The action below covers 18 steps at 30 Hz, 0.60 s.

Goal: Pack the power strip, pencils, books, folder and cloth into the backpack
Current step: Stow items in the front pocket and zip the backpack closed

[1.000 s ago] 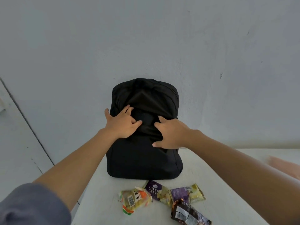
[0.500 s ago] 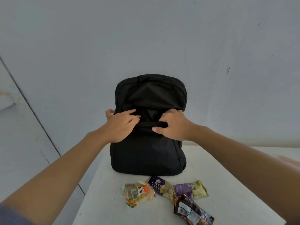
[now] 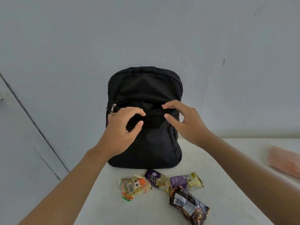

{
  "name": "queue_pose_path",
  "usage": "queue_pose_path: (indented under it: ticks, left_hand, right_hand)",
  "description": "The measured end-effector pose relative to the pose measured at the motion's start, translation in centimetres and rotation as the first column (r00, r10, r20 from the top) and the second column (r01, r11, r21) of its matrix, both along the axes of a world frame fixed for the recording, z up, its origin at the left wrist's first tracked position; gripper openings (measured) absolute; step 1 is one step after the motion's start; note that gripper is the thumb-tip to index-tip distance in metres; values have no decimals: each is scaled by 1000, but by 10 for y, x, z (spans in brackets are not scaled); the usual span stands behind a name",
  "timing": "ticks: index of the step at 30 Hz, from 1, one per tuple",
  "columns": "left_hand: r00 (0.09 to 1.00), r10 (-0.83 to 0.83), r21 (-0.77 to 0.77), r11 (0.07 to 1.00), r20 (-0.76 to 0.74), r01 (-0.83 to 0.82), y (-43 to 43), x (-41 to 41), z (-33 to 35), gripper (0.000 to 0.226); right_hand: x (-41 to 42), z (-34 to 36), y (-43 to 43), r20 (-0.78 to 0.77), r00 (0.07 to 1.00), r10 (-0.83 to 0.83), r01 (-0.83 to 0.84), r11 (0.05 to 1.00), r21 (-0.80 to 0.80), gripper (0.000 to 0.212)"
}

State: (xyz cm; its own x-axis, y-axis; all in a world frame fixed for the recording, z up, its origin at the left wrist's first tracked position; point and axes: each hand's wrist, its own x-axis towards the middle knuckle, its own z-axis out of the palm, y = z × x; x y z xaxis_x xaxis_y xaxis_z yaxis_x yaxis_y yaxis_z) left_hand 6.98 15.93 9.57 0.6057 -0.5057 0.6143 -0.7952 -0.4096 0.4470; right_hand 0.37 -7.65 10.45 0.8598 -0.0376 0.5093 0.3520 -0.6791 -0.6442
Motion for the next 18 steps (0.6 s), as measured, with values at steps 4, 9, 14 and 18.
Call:
queue_pose_path:
  ticks: [4, 9, 14, 18]
  left_hand:
    - [998, 21, -16, 1000, -66, -22, -8, -11, -12, 31]
    - [981, 102, 48, 994, -166, -96, -15, -10, -29, 46]
    - [980, 185, 122, 977, -79, -175, -29, -9, -46, 43]
    - [968, 242, 107, 966, -67, -234, -37, -8, -55, 42]
  right_hand:
    - [-23, -11, -9, 58, 995, -80, 76, 995, 65, 16]
    - [-50, -41, -28, -126, 991, -46, 60, 992, 107, 8]
    - [-60, -118, -50, -513, 855, -74, -22, 984, -178, 11]
    - [-64, -163, -67, -602, 784, -151, -127, 911, -394, 35]
